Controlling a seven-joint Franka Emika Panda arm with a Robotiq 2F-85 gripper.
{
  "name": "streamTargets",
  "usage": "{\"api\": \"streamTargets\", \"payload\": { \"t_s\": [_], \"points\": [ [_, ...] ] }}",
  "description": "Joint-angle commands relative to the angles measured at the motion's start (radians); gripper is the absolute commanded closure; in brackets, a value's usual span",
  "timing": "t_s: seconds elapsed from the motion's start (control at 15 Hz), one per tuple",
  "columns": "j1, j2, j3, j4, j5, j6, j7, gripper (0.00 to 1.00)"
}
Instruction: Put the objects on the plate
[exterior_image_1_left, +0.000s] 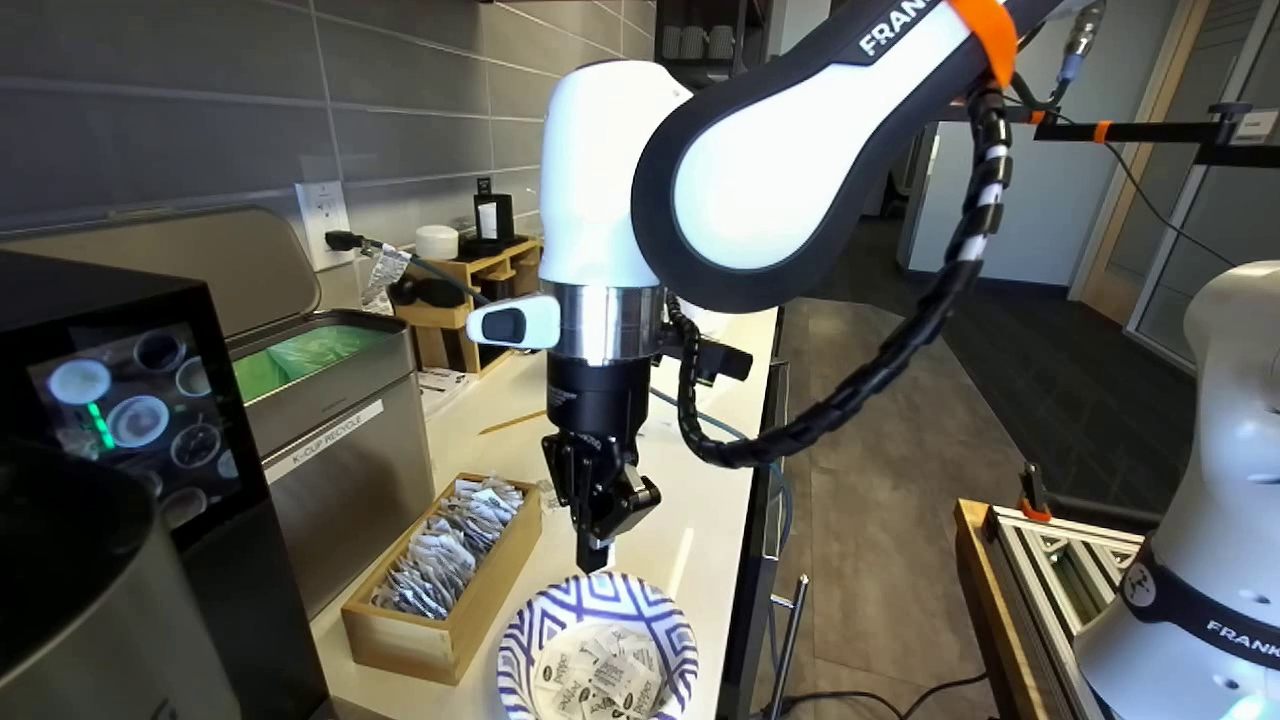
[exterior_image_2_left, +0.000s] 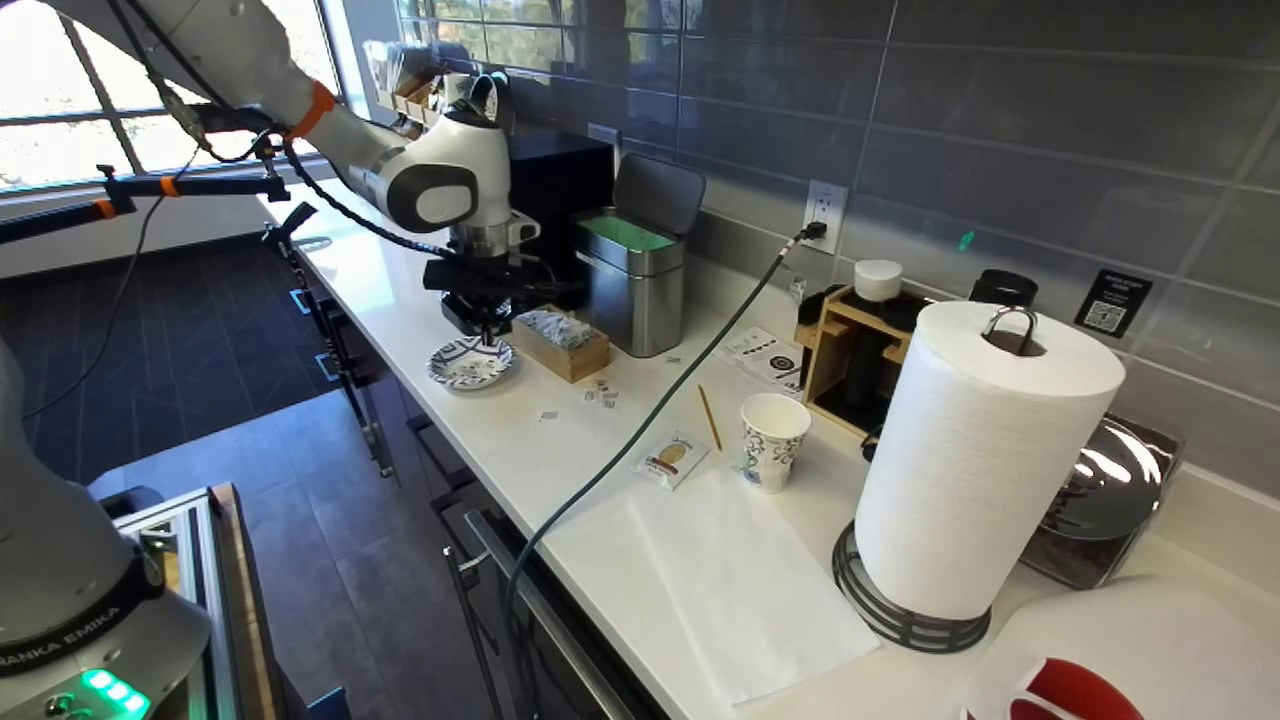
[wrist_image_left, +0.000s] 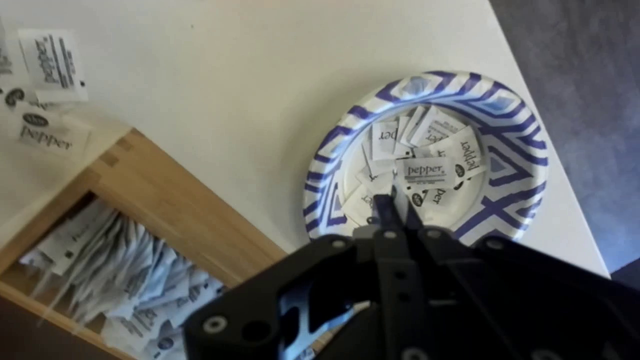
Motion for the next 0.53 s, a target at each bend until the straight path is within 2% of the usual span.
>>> {"api": "streamTargets", "payload": {
  "t_s": [0.0,0.27,0.47],
  "points": [
    [0.01,0.023,0.006,0.047,0.05,-0.064,-0.168,0.72],
    [0.008,0.023,-0.005,0.06,0.071,-0.1,-0.237,0.43],
    [0.0,0.045,-0.047,0.059,0.038,-0.034,-0.062,0.21]
  ]
}}
